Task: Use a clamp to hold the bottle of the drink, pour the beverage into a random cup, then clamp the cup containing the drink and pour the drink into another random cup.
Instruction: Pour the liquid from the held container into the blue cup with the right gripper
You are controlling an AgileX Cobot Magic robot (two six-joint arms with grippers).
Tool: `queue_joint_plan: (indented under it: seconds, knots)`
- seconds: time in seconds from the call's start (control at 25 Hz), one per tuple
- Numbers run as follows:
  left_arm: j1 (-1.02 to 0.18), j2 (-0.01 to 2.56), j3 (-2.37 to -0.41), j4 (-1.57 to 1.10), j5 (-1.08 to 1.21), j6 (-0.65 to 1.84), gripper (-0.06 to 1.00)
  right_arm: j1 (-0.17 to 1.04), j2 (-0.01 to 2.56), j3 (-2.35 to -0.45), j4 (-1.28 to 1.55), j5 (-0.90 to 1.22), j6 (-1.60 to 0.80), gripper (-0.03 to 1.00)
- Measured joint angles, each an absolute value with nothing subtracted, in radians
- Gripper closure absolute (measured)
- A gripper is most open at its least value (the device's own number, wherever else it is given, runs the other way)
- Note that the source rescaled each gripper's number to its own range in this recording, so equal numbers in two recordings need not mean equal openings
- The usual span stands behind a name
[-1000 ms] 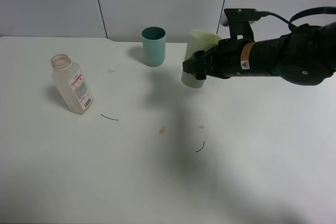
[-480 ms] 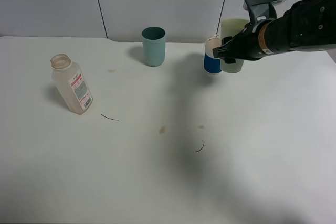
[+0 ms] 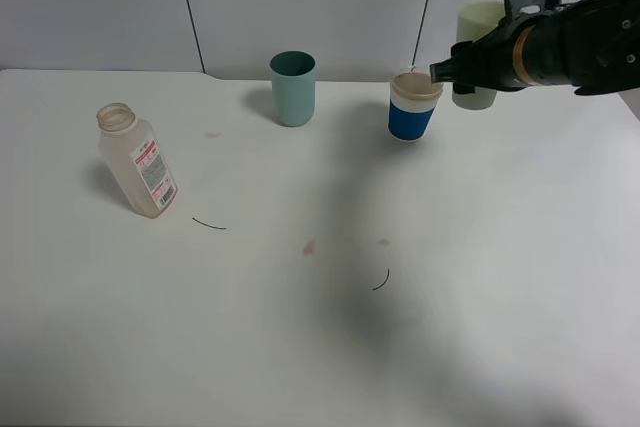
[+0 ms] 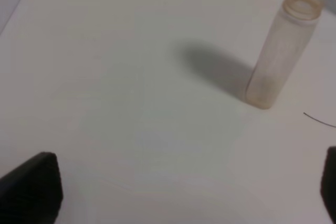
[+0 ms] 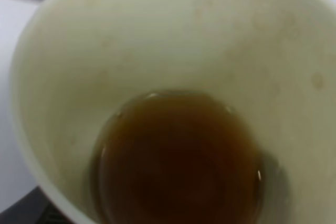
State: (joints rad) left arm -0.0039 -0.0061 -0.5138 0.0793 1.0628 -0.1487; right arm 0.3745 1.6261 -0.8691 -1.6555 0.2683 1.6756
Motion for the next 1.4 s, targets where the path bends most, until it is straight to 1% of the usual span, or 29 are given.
queue_joint_plan:
  seconds: [0.16,0.32,0.56,0.76,1.04,1.16,1.4]
  knots:
    - [-0.004,-0.006,-0.514,0.079,1.063,-0.149,-0.05,0.347,1.626,-0.872,-1.674,0.301,1.705,0.96]
    - [-0.004,-0.006,-0.514,0.079,1.063,-0.149,-0.05,0.321,1.626,-0.915,-1.675,0.323,1.706,0.96]
    - [-0.004,-0.006,-0.514,0.079,1.063,-0.149,-0.05,0.32,1.689,-1.018,-1.691,0.324,1.709,0.96]
    - [-0.004,-0.006,-0.514,0.079,1.063,-0.149,-0.05,0.32,1.754,-1.04,-1.692,0.338,1.71,0.96]
    - [-0.004,-0.006,-0.514,0.078,1.063,-0.149,-0.05,0.321,1.796,-1.043,-1.714,0.429,1.615,0.96]
    - [-0.004,-0.006,-0.514,0.078,1.063,-0.149,-0.05,0.322,1.817,-1.043,-1.717,0.453,1.613,0.96]
    - [-0.004,-0.006,-0.514,0.078,1.063,-0.149,-0.05,0.357,1.87,-1.089,-1.717,0.505,1.536,0.96]
